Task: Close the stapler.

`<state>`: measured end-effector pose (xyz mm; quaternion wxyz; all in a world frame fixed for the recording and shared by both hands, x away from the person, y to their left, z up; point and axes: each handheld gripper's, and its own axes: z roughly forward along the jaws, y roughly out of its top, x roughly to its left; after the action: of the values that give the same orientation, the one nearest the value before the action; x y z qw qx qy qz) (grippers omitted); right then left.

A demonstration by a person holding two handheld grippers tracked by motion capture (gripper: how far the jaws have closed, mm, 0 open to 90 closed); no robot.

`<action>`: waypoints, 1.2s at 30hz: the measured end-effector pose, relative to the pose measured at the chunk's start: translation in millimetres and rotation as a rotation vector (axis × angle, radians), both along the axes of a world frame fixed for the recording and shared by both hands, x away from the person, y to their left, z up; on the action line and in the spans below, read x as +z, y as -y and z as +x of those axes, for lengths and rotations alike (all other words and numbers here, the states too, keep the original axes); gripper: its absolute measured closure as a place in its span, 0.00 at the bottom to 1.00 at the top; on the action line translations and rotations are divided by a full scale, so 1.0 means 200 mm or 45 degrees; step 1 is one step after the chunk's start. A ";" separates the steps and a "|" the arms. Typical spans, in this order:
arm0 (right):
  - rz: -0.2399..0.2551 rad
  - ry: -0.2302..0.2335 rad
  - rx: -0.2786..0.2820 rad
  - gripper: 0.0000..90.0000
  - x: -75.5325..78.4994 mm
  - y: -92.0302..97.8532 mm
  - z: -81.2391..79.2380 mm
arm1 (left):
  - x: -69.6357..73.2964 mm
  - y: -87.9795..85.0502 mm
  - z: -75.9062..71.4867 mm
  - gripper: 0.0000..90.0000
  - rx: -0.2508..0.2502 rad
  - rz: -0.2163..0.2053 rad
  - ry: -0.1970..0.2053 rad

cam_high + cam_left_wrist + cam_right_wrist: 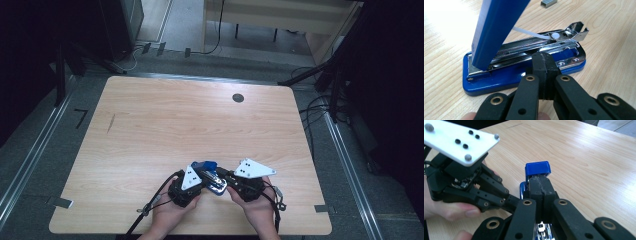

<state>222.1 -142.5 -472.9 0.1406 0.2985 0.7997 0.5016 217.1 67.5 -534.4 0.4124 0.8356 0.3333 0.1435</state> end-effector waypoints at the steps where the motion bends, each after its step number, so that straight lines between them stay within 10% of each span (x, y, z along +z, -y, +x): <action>1: 0.000 0.000 0.000 1.00 0.00 0.00 0.00 | 0.00 0.00 0.00 1.00 0.000 0.000 0.000; 36: -0.006 0.020 0.072 1.00 0.11 -0.16 0.12 | 0.00 0.01 -0.01 1.00 0.001 0.013 0.024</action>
<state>246.4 -110.5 -451.8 0.1332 0.2714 0.8079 0.5058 215.3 65.4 -534.8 0.4111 0.8362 0.3290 0.1534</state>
